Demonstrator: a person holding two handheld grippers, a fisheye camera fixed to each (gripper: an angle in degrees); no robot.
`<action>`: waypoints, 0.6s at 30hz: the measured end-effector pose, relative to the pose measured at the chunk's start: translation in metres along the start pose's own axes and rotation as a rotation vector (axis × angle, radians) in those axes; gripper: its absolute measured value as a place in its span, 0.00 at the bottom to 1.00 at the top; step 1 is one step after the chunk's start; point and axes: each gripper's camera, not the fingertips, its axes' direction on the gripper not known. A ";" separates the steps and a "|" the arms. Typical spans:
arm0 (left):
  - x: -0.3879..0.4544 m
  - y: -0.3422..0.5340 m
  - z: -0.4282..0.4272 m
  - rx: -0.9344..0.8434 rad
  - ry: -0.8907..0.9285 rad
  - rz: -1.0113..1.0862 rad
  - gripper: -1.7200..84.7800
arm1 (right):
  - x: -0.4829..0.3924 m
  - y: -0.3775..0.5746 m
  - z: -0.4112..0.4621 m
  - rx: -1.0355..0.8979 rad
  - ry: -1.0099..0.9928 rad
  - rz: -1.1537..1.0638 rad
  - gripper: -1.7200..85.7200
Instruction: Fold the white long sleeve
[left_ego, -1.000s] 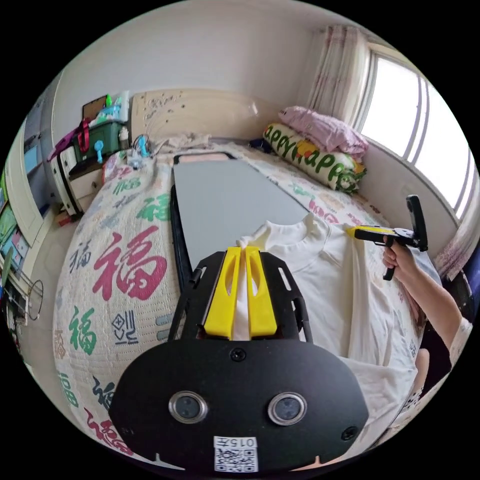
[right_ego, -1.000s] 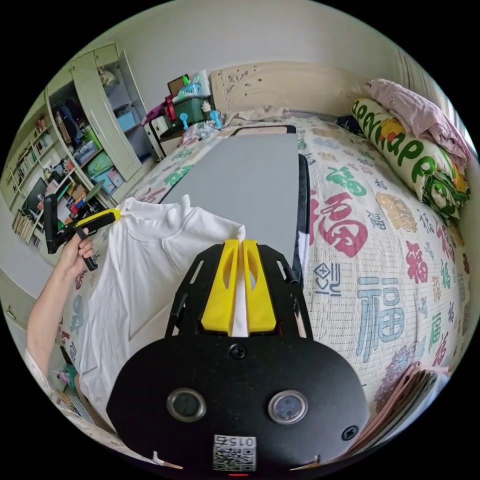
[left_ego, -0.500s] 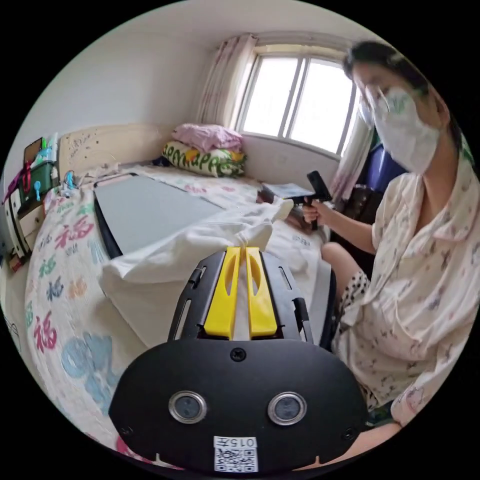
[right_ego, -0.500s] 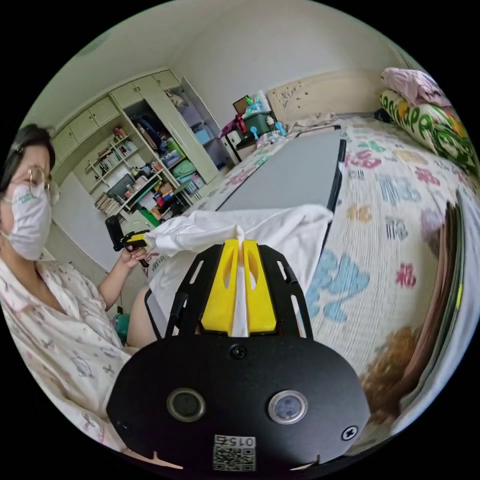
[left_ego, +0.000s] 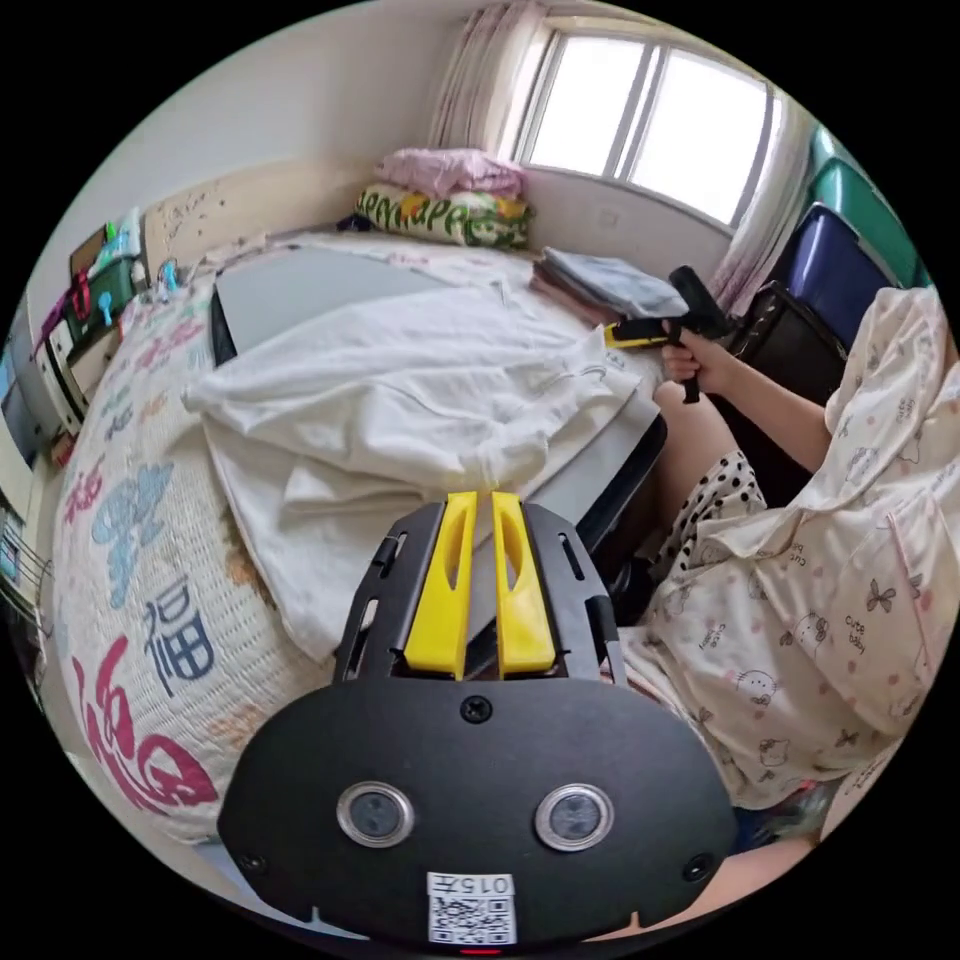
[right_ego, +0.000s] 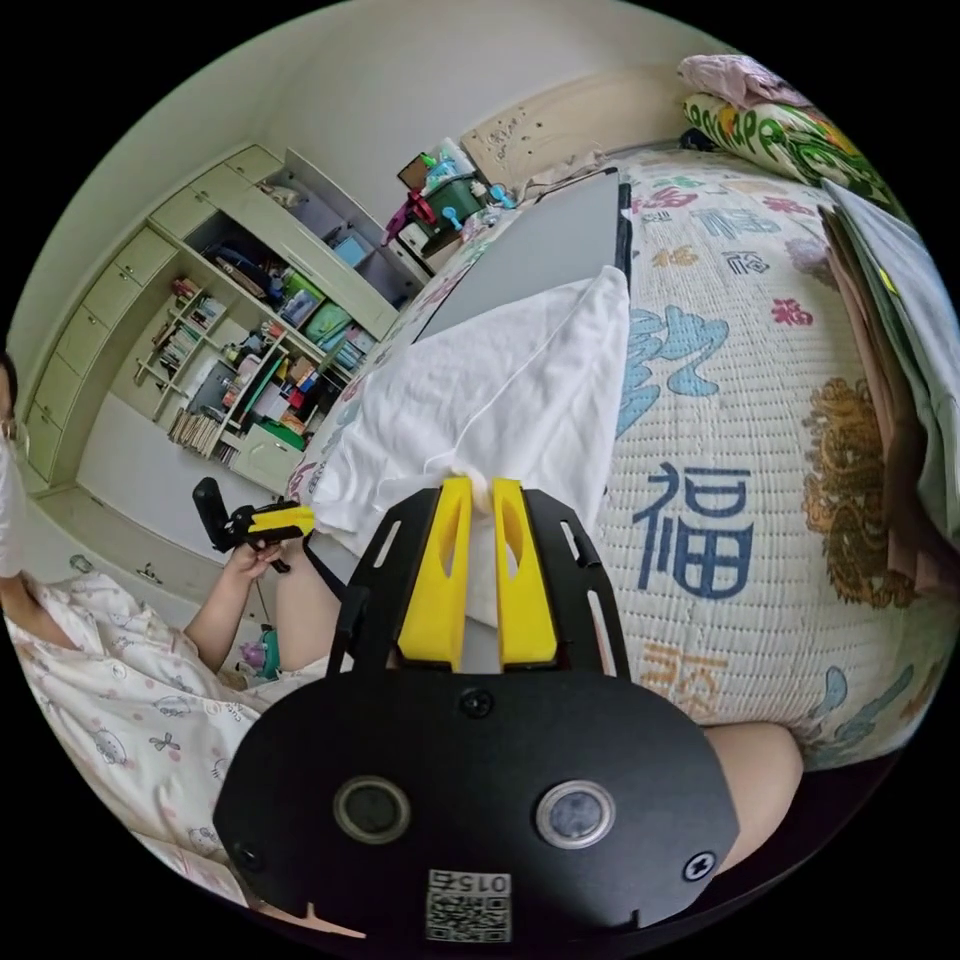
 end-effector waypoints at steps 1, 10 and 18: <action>-0.008 0.012 -0.007 0.005 0.032 -0.049 0.04 | 0.003 0.008 0.003 0.018 0.022 0.010 0.08; -0.153 0.071 -0.112 0.395 -0.046 -0.543 0.08 | -0.090 0.032 0.093 0.030 0.168 -0.457 0.11; -0.301 0.022 -0.082 0.453 -0.023 -0.785 0.13 | -0.141 0.046 0.239 -0.174 0.038 -0.667 0.14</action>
